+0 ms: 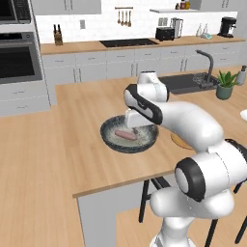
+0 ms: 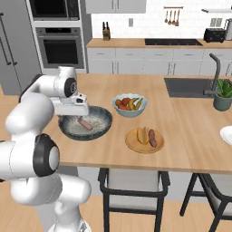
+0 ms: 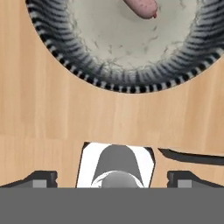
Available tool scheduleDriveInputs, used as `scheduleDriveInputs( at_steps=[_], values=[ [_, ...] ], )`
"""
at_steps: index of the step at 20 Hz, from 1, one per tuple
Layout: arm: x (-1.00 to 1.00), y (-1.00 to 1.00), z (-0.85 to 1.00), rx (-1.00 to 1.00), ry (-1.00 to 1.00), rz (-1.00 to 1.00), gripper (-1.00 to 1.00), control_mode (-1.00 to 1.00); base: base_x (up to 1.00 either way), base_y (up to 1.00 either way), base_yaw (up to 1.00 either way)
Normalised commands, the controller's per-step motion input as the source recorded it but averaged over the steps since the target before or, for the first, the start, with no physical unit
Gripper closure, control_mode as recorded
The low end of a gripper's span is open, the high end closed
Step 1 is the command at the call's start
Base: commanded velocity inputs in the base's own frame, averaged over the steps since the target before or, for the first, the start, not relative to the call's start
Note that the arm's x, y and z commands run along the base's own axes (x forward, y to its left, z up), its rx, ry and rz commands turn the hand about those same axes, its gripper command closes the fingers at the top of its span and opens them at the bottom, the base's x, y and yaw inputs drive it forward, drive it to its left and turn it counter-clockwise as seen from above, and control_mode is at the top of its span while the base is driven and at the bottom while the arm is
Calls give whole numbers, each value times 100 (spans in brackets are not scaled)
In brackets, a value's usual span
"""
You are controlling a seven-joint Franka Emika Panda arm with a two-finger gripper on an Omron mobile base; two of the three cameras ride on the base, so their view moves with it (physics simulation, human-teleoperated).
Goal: Place one bun and one sausage from the bowl on each plate.
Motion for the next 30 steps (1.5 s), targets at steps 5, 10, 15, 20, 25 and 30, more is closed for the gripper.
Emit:
scheduleDriveInputs(
  at_steps=[5, 10, 15, 20, 25, 30],
  values=[
    [50, 1, -8, 0, -7, 6, -100, -100, 0, 0, 0],
    [0, 1, -80, -3, -17, 12, -100, -100, 0, 0, 0],
    [68, 0, -45, -2, 8, 12, -100, -100, 0, 0, 0],
    [91, 0, -6, 0, 12, 6, -100, -100, 0, 0, 0],
    [36, 1, -13, 0, 12, 9, -100, -100, 0, 0, 0],
    [1, 1, -80, 0, 4, 13, -100, -100, 0, 0, 0]
  ],
)
